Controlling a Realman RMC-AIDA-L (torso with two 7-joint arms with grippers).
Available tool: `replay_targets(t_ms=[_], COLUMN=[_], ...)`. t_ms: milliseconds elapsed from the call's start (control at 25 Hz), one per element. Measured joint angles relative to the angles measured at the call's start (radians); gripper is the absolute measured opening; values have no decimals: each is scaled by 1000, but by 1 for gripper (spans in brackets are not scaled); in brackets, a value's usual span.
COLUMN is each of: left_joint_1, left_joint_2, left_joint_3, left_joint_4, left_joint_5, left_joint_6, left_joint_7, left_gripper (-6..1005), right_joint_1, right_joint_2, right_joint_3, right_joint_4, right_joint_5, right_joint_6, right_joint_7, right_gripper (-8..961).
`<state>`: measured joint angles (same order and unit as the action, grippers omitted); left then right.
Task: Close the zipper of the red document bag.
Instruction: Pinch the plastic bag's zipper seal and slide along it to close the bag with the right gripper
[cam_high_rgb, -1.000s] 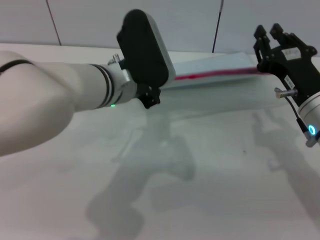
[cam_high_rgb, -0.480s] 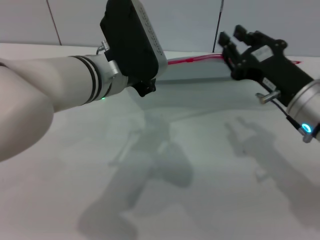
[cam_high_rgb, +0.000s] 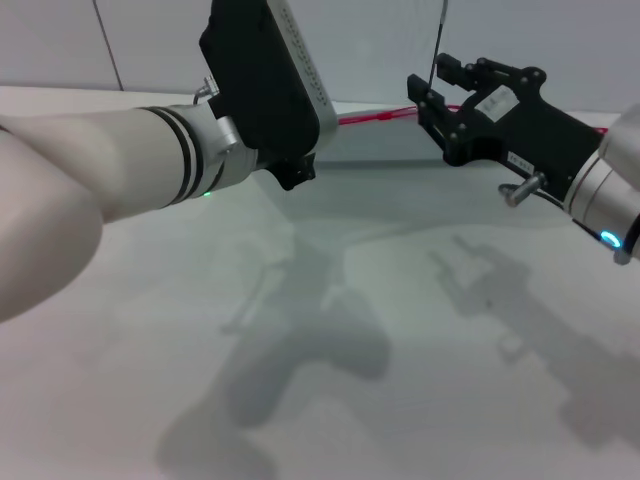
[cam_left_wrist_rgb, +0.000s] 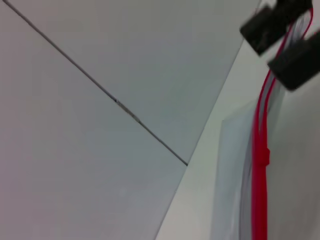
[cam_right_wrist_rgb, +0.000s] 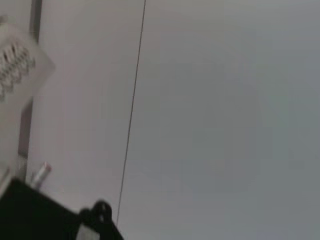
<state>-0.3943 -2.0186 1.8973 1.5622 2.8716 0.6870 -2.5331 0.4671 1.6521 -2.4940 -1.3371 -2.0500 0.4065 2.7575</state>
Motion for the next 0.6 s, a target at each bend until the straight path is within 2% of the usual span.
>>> replay_targets(t_ms=[120,240,320,480,560,600], left_joint_1=[0,3,5,6,4,3], left_joint_2=[0,1,1,1,1,1], left_joint_3=[0,-5,-7,-8,-8,-8], left_joint_4=[21,32,37,53,57,58], left_joint_5=[0,0,0,0,0,0], left_joint_6=[12,17,22,46,54,55], left_joint_7=[1,3,3,4,4,4], left_gripper=[73,75,77,80,82,83], right_joint_1=[-30,-58,-81,-135,-165,-175], right_joint_2=[19,66,108,230,309,333], right_joint_3=[90,178,235,382,457,484], right_joint_4=[-28,-45,-57,-88,-100,-102], right_joint_5=[-85,-179,-233,-312,-345,-354], right_joint_6=[-128,-233,-297,-459,-534,-557], right_joint_7=[-2,-13,-52,-216,-318,-360], right_gripper=[339,339,338,338,338,338])
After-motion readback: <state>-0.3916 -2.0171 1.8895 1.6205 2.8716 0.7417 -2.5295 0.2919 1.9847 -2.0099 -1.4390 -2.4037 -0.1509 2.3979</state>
